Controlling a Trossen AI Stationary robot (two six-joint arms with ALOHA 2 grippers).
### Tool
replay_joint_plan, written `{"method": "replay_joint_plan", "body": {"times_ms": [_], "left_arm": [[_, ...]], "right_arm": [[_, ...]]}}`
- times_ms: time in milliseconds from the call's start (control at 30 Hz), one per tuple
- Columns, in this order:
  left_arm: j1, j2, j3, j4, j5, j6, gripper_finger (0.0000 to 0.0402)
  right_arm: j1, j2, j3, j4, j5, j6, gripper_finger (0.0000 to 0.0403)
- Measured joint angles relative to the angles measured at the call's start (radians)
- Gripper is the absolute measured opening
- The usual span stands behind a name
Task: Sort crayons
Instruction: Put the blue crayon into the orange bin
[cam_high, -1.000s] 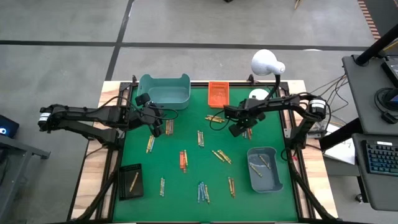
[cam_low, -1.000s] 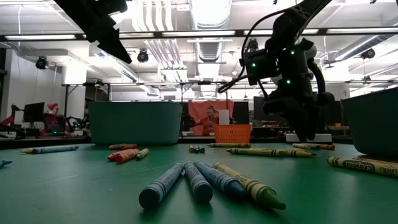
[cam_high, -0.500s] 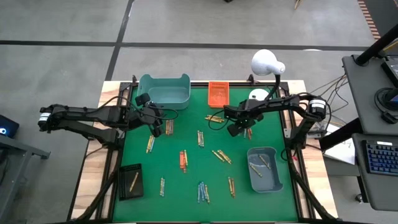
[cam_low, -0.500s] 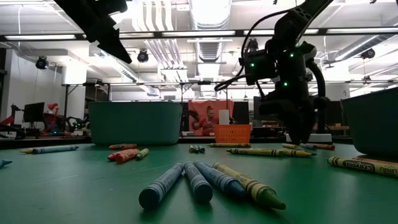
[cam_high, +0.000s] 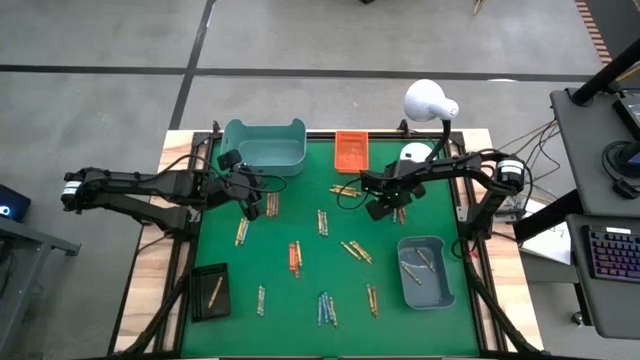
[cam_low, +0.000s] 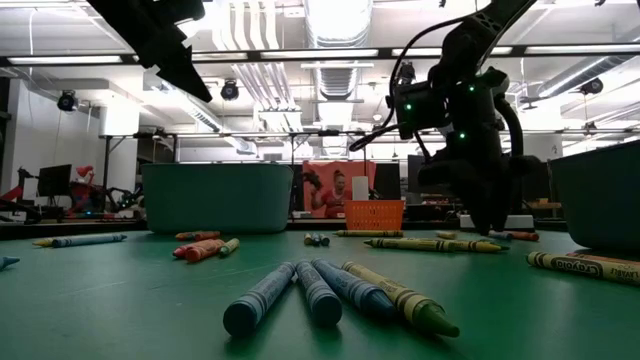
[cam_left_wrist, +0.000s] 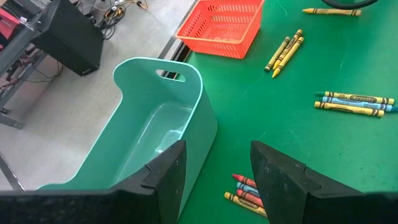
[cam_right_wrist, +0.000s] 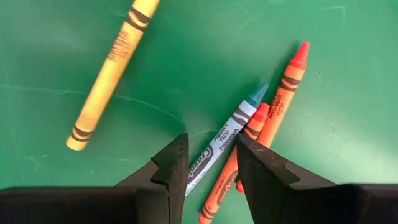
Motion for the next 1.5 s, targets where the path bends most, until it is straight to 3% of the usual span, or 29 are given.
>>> {"method": "replay_joint_plan", "body": {"times_ms": [267,633,1500], "left_arm": [[0.000,0.000,0.000,0.000,0.000,0.000,0.0162],[0.000,0.000,0.000,0.000,0.000,-0.005,0.0162],[0.000,0.000,0.000,0.000,0.000,-0.023,0.0162]], "right_arm": [[0.004,0.000,0.003,0.077,0.001,-0.030,0.0125],[0.006,-0.002,0.087,-0.062,0.007,-0.046,0.0125],[0.006,-0.001,-0.033,0.103,0.007,-0.060,0.0122]]}}
